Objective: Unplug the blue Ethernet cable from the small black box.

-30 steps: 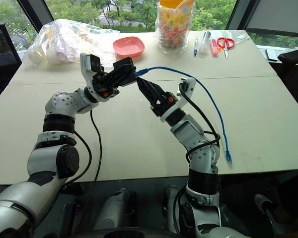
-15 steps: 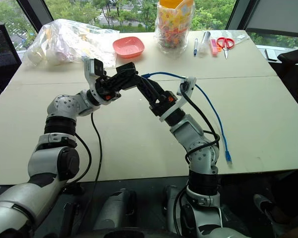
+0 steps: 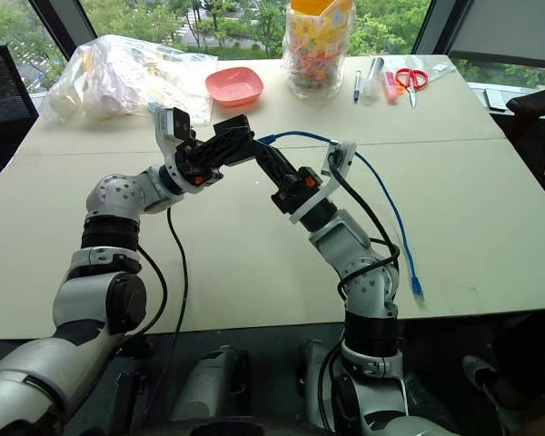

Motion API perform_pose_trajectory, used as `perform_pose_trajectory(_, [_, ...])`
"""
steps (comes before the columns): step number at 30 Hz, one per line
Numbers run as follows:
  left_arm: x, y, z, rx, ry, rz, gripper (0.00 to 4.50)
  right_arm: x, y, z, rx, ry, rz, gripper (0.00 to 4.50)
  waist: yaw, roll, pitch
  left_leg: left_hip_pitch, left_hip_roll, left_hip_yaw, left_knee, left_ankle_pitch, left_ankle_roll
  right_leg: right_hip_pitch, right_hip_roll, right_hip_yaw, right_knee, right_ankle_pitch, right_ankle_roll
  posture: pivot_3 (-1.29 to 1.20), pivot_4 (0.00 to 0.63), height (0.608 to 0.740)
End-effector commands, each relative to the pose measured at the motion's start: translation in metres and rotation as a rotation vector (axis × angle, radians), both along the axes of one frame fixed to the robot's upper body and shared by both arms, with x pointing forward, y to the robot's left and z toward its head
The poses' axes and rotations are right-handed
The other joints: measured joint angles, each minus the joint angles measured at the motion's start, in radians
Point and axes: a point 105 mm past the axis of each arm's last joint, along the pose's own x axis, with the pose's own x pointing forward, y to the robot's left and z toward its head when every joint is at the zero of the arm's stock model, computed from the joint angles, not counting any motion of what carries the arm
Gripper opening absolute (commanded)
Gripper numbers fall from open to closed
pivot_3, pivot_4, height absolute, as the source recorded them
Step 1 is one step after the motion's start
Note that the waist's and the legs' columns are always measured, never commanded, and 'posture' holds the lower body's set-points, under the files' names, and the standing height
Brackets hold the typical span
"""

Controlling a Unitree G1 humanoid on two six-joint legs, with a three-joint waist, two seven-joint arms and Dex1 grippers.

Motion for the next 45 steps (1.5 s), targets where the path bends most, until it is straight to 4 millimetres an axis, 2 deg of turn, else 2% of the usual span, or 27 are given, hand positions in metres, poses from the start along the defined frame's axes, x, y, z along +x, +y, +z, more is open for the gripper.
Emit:
perform_pose_trajectory(1, [-0.004, -0.001, 0.011, -0.009, -0.047, -0.013, 0.55, -0.003, 0.002, 0.008, 0.027, -0.028, 0.016, 0.03, 0.000, 0.000, 0.000, 0.000, 0.000, 0.000, 0.000, 0.000, 0.000, 0.000, 0.000, 0.000, 0.000, 0.000, 0.000, 0.00, 0.150, 0.740])
perform_pose_trajectory(4, [-0.003, 0.001, 0.009, 0.000, -0.043, -0.001, 0.55, -0.003, 0.000, 0.009, 0.050, -0.022, 0.018, 0.03, 0.000, 0.000, 0.000, 0.000, 0.000, 0.000, 0.000, 0.000, 0.000, 0.000, 0.000, 0.000, 0.000, 0.000, 0.000, 0.00, 0.150, 0.740])
perform_pose_trajectory(6, [-0.001, 0.007, 0.006, 0.022, -0.047, 0.028, 0.55, 0.002, -0.009, 0.009, 0.069, -0.008, -0.018, 0.03, 0.000, 0.000, 0.000, 0.000, 0.000, 0.000, 0.000, 0.000, 0.000, 0.000, 0.000, 0.000, 0.000, 0.000, 0.000, 0.00, 0.150, 0.740])
perform_pose_trajectory(10, [0.005, 0.027, 0.005, 0.051, -0.049, 0.105, 0.55, 0.016, -0.041, 0.011, 0.059, -0.007, -0.137, 0.03, 0.000, 0.000, 0.000, 0.000, 0.000, 0.000, 0.000, 0.000, 0.000, 0.000, 0.000, 0.000, 0.000, 0.000, 0.000, 0.00, 0.150, 0.740])
perform_pose_trajectory(13, [0.012, 0.052, 0.004, 0.083, -0.050, 0.196, 0.55, 0.027, -0.076, 0.018, -0.018, -0.036, -0.240, 0.03, 0.000, 0.000, 0.000, 0.000, 0.000, 0.000, 0.000, 0.000, 0.000, 0.000, 0.000, 0.000, 0.000, 0.000, 0.000, 0.00, 0.150, 0.740])
perform_pose_trajectory(16, [0.027, 0.062, -0.016, 0.250, -0.076, 0.346, 0.55, 0.039, -0.108, 0.030, -0.109, -0.071, -0.328, 0.03, 0.002, 0.000, 0.000, 0.000, 0.000, 0.001, 0.000, 0.000, 0.000, 0.000, 0.000, 0.000, -0.001, 0.000, 0.000, 0.00, 0.150, 0.740])
perform_pose_trajectory(19, [0.041, 0.054, -0.028, 0.406, -0.177, 0.467, 0.55, 0.062, -0.134, 0.032, -0.249, -0.042, -0.461, 0.03, 0.006, 0.000, 0.000, 0.000, 0.000, 0.001, 0.000, 0.000, 0.000, 0.000, -0.001, 0.000, -0.001, 0.000, 0.000, 0.00, 0.150, 0.740])
perform_pose_trajectory(21, [0.049, 0.044, -0.023, 0.426, -0.253, 0.540, 0.55, 0.080, -0.150, 0.025, -0.332, 0.018, -0.531, 0.03, 0.006, 0.000, 0.000, 0.000, -0.001, 0.001, 0.000, 0.000, 0.000, 0.000, -0.001, 0.000, -0.001, 0.000, 0.000, 0.00, 0.150, 0.740])
perform_pose_trajectory(25, [0.054, 0.016, -0.017, 0.470, -0.417, 0.632, 0.55, 0.112, -0.184, -0.002, -0.531, 0.156, -0.675, 0.03, 0.003, 0.000, 0.000, -0.001, -0.002, 0.004, -0.001, 0.000, 0.000, 0.000, -0.001, 0.000, -0.002, 0.001, -0.001, 0.00, 0.150, 0.740])
perform_pose_trajectory(28, [0.053, -0.006, -0.017, 0.489, -0.509, 0.679, 0.55, 0.126, -0.202, -0.029, -0.646, 0.254, -0.730, 0.03, 0.003, 0.000, 0.000, -0.001, -0.002, 0.006, -0.002, 0.000, 0.001, -0.001, -0.001, 0.000, -0.002, 0.002, -0.002, 0.00, 0.150, 0.740])
perform_pose_trajectory(33, [0.057, -0.028, -0.032, 0.571, -0.587, 0.741, 0.55, 0.133, -0.207, -0.046, -0.709, 0.280, -0.712, 2.12, -0.001, 0.000, 0.000, -0.001, -0.002, 0.007, -0.002, 0.000, 0.001, -0.001, -0.001, 0.001, -0.002, 0.002, -0.002, 0.00, 0.150, 0.740])
perform_pose_trajectory(37, [0.059, -0.041, -0.043, 0.602, -0.611, 0.755, 0.55, 0.130, -0.208, -0.055, -0.749, 0.301, -0.685, 4.23, -0.001, 0.000, 0.000, 0.000, -0.002, 0.007, -0.002, 0.000, 0.001, -0.001, -0.001, 0.001, -0.002, 0.001, 0.000, 0.00, 0.150, 0.740])
perform_pose_trajectory(38, [0.059, -0.044, -0.044, 0.606, -0.618, 0.759, 0.55, 0.128, -0.206, -0.058, -0.754, 0.306, -0.666, 4.46, 0.000, 0.000, 0.000, 0.000, -0.002, 0.007, -0.002, 0.000, 0.001, -0.001, -0.001, 0.001, -0.002, 0.000, 0.000, 0.00, 0.150, 0.740])
perform_pose_trajectory(40, [0.059, -0.052, -0.049, 0.623, -0.639, 0.763, 0.55, 0.113, -0.190, -0.065, -0.791, 0.274, -0.581, 4.46, 0.004, 0.000, 0.000, -0.001, -0.002, 0.007, -0.002, 0.000, 0.001, -0.001, -0.001, 0.000, -0.002, 0.000, 0.000, 0.00, 0.150, 0.740])
perform_pose_trajectory(43, [0.059, -0.062, -0.060, 0.659, -0.658, 0.766, 0.55, 0.078, -0.158, -0.069, -0.799, 0.210, -0.493, 4.46, 0.014, 0.000, 0.000, -0.002, -0.001, 0.005, -0.002, -0.001, 0.002, 0.000, -0.002, 0.000, -0.003, 0.000, 0.000, 0.00, 0.150, 0.740])
perform_pose_trajectory(45, [0.059, -0.066, -0.067, 0.677, -0.652, 0.765, 0.55, 0.057, -0.144, -0.066, -0.764, 0.189, -0.476, 4.46, 0.018, 0.000, 0.000, -0.002, -0.001, 0.004, -0.002, -0.001, 0.003, -0.001, -0.002, 0.000, -0.002, 0.000, 0.000, 0.00, 0.150, 0.740])
